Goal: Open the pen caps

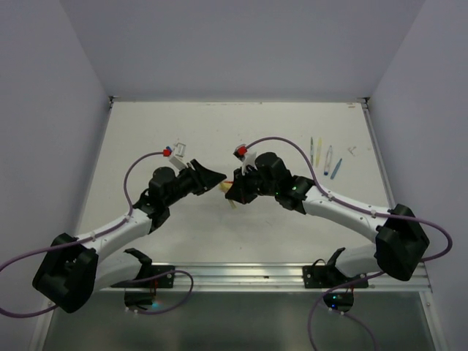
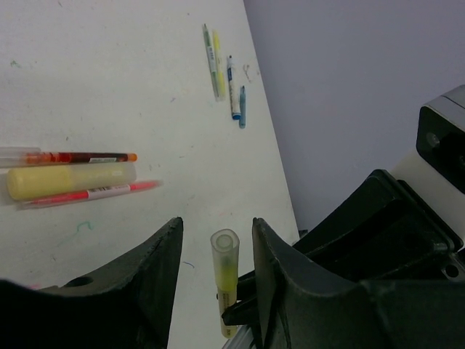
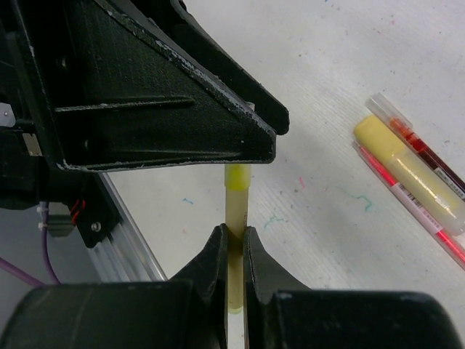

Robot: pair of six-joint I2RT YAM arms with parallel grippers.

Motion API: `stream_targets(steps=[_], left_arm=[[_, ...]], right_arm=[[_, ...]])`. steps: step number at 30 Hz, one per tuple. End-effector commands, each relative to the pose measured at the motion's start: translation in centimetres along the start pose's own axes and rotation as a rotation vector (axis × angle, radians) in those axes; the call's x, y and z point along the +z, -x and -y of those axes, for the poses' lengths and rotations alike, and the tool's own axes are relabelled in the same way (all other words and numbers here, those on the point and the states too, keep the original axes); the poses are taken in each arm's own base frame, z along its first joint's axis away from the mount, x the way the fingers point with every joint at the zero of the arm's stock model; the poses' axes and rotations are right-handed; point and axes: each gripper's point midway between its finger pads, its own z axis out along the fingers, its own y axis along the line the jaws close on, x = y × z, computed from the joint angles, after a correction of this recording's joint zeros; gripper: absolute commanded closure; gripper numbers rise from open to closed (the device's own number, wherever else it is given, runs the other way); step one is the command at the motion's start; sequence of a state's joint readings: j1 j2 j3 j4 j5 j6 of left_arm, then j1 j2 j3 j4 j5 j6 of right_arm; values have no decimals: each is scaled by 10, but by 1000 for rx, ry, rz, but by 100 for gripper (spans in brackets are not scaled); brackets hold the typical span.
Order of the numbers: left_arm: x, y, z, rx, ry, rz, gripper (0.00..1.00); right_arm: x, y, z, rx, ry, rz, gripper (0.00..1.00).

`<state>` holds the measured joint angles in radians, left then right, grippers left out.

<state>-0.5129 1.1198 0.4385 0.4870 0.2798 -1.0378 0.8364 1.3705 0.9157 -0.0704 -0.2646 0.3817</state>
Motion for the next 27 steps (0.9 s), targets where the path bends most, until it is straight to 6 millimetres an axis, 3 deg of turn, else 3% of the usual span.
stream_targets(steps=[1,11,13,16,19,23,27], left_arm=[[1,9,18,18,-60,31,56],[3,5,16,21,-62,19,77],[3,4,16,20,-66,15,80],[3,4,17,20,-73,13,100],[3,4,19,23,-78,14,100],[1,9,19,-2,-71,41,100],[3,13,25,-46,-85,54,100]], right_arm=[[4,11,-10,-6,44,41,100],[5,13,-10,10,32,47,100],[7,21,-11,6,35,76,100],[11,20,-11,15,37,66,100],[14,22,-13,16,49,62,99],[18,15,-10,18,47,51,82],[24,6,-8,19,46,30,80]])
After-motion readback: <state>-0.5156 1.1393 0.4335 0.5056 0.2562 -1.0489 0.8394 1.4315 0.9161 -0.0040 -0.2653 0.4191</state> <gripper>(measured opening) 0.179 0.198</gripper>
